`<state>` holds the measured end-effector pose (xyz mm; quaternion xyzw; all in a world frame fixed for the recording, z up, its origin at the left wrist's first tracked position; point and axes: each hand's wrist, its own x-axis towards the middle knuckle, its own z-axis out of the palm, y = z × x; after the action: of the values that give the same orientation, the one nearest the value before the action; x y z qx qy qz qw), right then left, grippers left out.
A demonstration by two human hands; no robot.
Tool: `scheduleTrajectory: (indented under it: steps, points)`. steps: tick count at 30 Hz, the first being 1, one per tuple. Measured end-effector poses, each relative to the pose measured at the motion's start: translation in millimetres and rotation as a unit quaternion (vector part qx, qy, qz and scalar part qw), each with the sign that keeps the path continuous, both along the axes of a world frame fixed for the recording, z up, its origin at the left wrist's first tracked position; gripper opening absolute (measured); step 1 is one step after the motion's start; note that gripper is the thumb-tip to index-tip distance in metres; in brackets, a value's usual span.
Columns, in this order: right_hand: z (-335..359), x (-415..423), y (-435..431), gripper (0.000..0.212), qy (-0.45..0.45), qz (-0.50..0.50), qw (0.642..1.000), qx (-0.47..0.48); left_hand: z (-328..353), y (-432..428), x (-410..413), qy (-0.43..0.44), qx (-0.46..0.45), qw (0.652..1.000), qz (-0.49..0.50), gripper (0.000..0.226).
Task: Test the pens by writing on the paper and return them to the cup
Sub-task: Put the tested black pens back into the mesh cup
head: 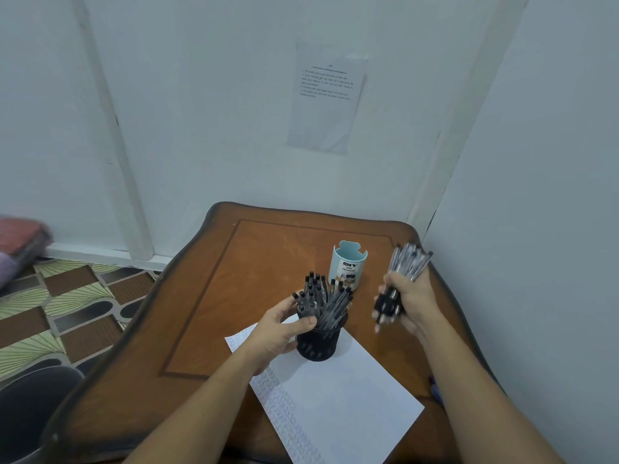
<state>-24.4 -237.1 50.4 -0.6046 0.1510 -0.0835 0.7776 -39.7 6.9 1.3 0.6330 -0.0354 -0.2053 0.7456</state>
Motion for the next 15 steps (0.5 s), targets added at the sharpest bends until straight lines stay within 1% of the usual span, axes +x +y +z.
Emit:
scheduleTrajectory:
  steps: [2, 3, 7, 9, 13, 15]
  points:
    - [16, -3, 16, 0.059, -0.061, -0.005, 0.998, 0.020, 0, 0, 0, -0.002, 0.000, 1.000, 0.001, 0.039]
    - [20, -4, 26, 0.060, -0.080, -0.009, 0.997, 0.005, 1, 0, -1, -0.001, -0.001, 1.000, 0.001, 0.039]
    - [15, -10, 63, 0.066, -0.118, -0.053, 0.985, -0.111, 2, 0, -1, 0.002, -0.006, 1.000, -0.001, 0.041]
    - [7, -13, 77, 0.068, -0.135, -0.086, 0.976, -0.150, 1, 0, -1, 0.001, -0.006, 1.000, -0.002, 0.043]
    - [-2, -17, 94, 0.086, -0.173, -0.125, 0.961, -0.173, -1, 1, 0, 0.001, -0.004, 1.000, -0.002, 0.045]
    - [-5, -17, 101, 0.091, -0.181, -0.129, 0.957, -0.186, -1, 1, 1, 0.000, -0.004, 1.000, -0.002, 0.046]
